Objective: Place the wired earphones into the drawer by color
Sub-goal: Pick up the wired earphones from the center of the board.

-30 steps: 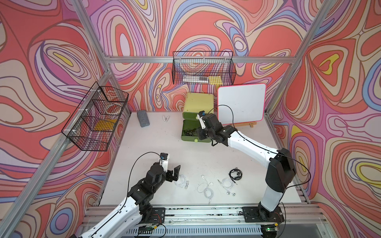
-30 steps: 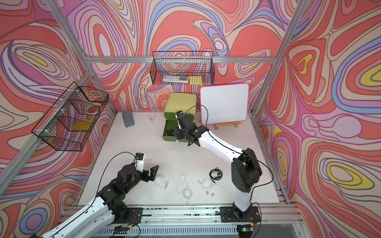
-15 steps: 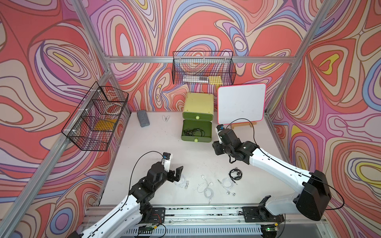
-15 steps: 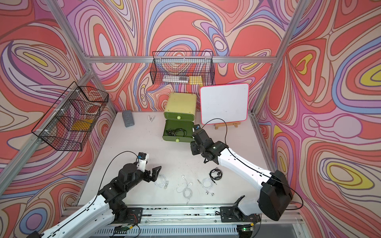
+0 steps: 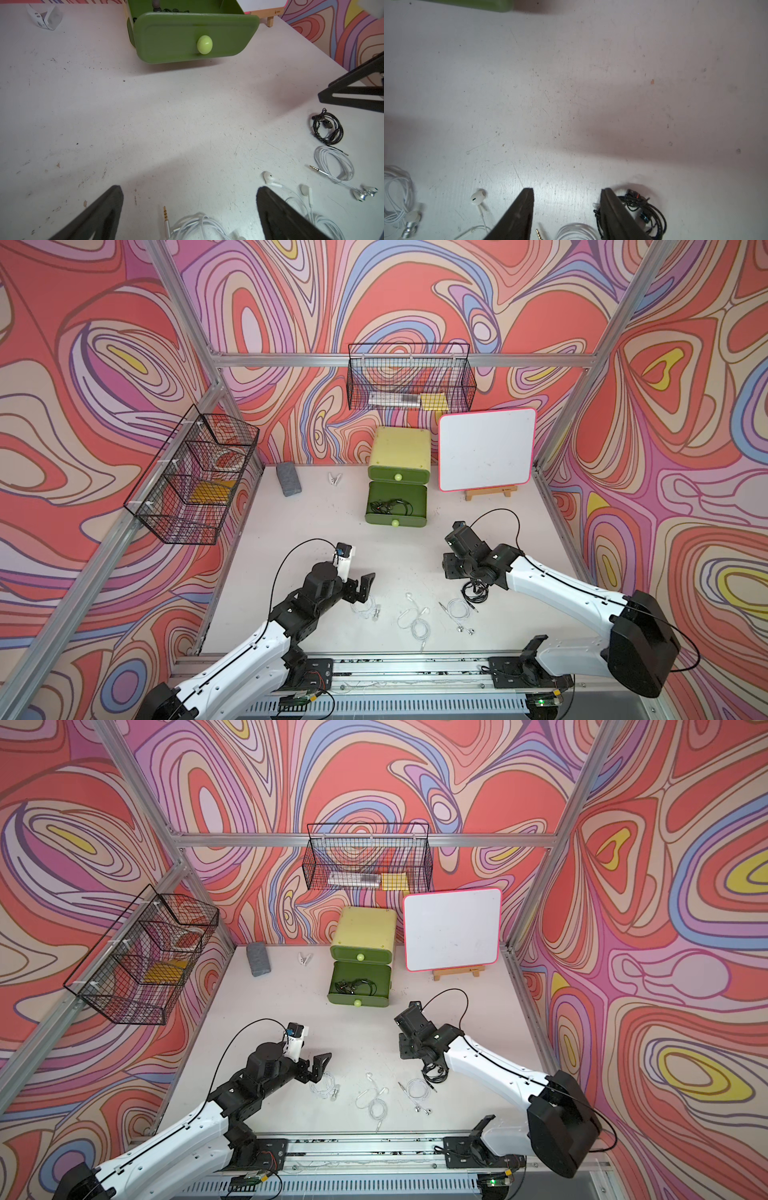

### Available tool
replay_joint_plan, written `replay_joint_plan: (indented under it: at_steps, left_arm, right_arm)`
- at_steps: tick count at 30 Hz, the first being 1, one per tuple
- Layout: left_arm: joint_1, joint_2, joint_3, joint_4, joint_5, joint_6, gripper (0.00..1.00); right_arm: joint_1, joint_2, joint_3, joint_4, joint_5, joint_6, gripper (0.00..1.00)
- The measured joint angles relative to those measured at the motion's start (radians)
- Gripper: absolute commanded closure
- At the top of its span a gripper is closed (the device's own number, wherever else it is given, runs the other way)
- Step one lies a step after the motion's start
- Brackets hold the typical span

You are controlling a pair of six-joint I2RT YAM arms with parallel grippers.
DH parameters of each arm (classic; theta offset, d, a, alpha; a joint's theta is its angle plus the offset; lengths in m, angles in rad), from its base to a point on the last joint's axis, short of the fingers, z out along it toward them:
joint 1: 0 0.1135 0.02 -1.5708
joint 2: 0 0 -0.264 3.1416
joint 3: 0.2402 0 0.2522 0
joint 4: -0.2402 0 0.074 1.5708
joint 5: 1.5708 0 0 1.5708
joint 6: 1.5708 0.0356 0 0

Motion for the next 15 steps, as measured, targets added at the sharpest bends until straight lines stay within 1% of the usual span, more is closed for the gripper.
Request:
replay_joint_plan:
  at_steps: [5,9,15]
  left_arm:
    - [0.000,-0.024,-0.006,0.002,-0.006,0.000,0.01]
    - [0.000,-0.034,-0.007,0.002,-0.008,0.000,0.01]
    - [0.000,-0.044,-0.007,0.002,-0.012,0.000,0.01]
  right_arm:
    - [0.000,-0.004,-0.051,0.001,-0.034,0.069,0.45]
    - [0.000,-0.004,-0.093,0.000,-0.064,0.127,0.48]
    - [0.000,-0.003,-0.113,-0.004,-0.072,0.201,0.50]
